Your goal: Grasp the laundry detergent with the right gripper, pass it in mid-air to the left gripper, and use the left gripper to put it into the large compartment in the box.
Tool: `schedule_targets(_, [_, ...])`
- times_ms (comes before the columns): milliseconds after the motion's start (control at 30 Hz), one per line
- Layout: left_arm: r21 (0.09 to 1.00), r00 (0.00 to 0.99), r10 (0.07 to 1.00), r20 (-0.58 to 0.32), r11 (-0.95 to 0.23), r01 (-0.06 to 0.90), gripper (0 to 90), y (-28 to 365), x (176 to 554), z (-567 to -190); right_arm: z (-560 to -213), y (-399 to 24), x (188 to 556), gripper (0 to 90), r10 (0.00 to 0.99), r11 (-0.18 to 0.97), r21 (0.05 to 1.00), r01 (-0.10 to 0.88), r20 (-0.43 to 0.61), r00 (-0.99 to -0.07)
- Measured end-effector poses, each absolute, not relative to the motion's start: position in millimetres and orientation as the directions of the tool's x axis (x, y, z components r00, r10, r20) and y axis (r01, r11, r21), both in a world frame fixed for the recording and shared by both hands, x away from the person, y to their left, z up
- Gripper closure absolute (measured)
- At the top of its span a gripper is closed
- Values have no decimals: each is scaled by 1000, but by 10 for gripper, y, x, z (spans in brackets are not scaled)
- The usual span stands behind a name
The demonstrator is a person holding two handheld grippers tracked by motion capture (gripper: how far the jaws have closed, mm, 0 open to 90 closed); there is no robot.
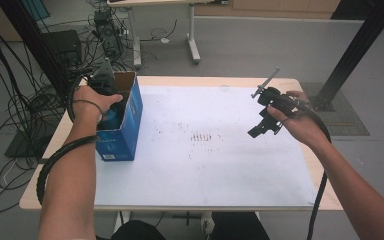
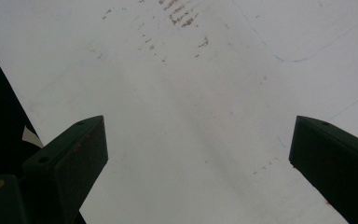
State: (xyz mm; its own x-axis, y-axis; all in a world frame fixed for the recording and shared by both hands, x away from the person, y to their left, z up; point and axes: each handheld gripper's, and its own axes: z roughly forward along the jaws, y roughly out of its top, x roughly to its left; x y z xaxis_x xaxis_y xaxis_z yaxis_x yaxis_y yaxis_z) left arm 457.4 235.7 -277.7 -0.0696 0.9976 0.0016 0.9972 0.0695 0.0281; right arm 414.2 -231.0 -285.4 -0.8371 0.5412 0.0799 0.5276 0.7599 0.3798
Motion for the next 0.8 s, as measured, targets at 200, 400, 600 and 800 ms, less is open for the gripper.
schedule_targets(200, [28,-69,998,6,69,997,365,2348,4574,-2778,-2854,-2330,4142,44,542,758,382,528,80,-836])
schedule_targets(400, [27,-70,998,7,69,997,365,2343,4574,-2778,-2837,-2351,4142,44,545,756,386,528,77,-835])
schedule_targets(600, [28,-71,997,8,71,997,365,2342,4574,-2778,-2829,-2366,4139,44,548,755,386,531,75,-833])
schedule_targets(800, [29,-73,997,10,72,997,364,2348,4574,-2779,-2831,-2378,4137,44,550,752,388,533,75,-832])
